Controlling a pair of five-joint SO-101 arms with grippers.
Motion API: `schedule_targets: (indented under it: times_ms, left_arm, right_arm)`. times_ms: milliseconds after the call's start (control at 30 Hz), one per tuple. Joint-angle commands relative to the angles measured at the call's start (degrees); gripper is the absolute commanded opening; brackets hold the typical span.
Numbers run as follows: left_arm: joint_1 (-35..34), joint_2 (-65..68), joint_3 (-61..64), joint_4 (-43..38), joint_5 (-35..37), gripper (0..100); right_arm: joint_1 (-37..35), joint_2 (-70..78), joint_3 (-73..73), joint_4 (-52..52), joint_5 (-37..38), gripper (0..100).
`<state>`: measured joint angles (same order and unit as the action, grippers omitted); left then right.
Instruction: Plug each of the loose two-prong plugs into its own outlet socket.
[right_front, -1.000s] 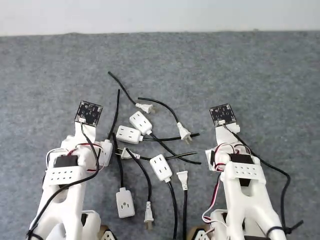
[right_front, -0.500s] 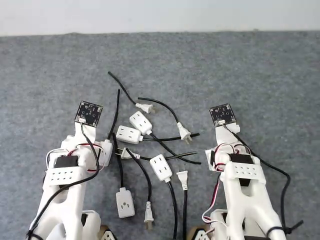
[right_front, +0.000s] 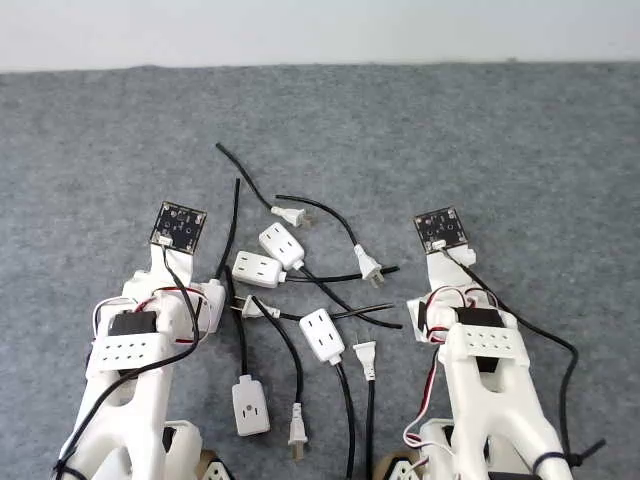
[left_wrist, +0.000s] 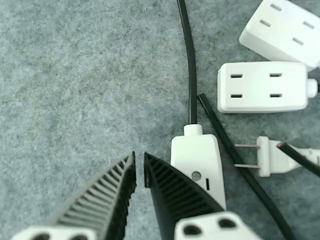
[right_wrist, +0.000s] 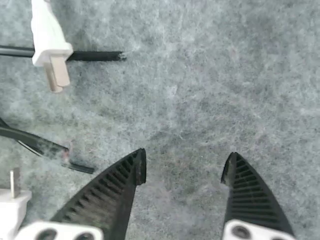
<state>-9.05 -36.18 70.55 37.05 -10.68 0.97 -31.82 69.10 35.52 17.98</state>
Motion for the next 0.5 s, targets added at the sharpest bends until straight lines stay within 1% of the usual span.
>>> schedule_targets:
  times_ms: [0,67,133,267,333,467]
  left_arm:
    - [2.81,-0.62,-0.13,-2.02,0.53,4]
    - [3.43,-0.18,-1.01,0.70,-0.62,4]
    - [3.34,0.18,-4.53,6.68,-1.41,4]
    - [3.43,5.45,-11.91,14.51,0.62,5]
    - [3.52,10.11,-14.73,16.26,0.44,10]
    - [3.52,19.08,-18.24,18.20,-3.16,26]
  right_arm:
    - [-0.48,0.48,-2.90,-1.10,0.70,24.7]
    - [-0.48,0.48,-2.90,-1.10,0.70,24.7]
    - [-0.48,0.48,-2.99,-1.10,0.79,24.7]
    - [-0.66,0.48,-3.08,-1.10,0.79,24.7]
    - [-0.75,0.48,-3.08,-1.10,0.79,24.7]
    - [-0.84,0.48,-3.08,-1.10,0.79,24.7]
